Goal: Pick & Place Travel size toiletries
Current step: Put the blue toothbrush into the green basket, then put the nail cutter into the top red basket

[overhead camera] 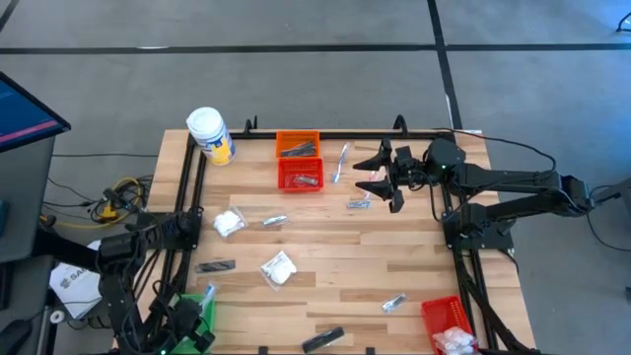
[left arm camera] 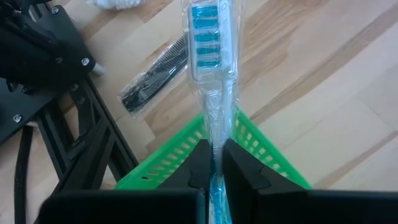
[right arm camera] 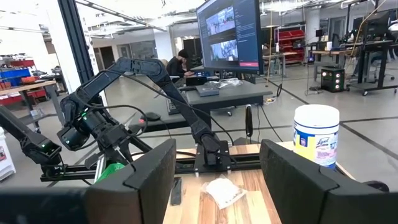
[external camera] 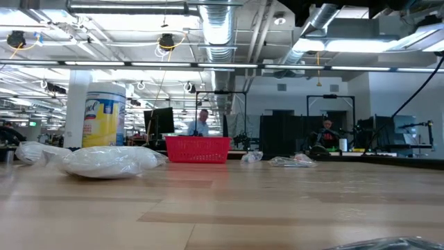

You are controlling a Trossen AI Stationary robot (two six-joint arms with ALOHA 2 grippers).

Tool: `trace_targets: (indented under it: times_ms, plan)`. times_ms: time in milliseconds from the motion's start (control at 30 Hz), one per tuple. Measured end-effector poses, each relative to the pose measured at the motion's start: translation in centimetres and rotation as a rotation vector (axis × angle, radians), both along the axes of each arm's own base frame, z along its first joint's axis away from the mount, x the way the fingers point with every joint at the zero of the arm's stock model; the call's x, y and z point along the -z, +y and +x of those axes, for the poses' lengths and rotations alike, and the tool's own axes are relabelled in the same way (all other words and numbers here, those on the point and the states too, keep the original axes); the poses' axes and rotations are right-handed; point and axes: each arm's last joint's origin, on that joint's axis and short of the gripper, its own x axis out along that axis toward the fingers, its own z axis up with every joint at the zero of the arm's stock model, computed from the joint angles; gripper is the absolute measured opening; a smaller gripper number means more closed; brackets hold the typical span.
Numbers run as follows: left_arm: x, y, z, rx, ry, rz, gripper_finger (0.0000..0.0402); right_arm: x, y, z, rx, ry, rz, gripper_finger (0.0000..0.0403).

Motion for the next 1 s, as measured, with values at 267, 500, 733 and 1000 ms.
trace_targets:
  times_ms: [267,500,733,1000]
  plan:
    - [0.0,0.0,0.0,0.003,0.02,-0.002,0.0032,0.0,0.0,0.0,0.0,0.0,0.0,0.0225]
    - [0.1,0.0,-0.1,0.001,0.03,-0.004,0.0046,0.1,0.0,0.0,0.0,0.007,0.001,0.0225]
    - [0.1,-0.1,-0.1,0.009,0.07,-0.01,0.0084,0.1,0.0,0.0,0.0,0.007,0.001,0.0225]
    - [-1.2,0.2,0.0,-0.019,0.069,-0.073,0.0155,0.1,0.0,0.0,0.0,0.007,0.001,0.0225]
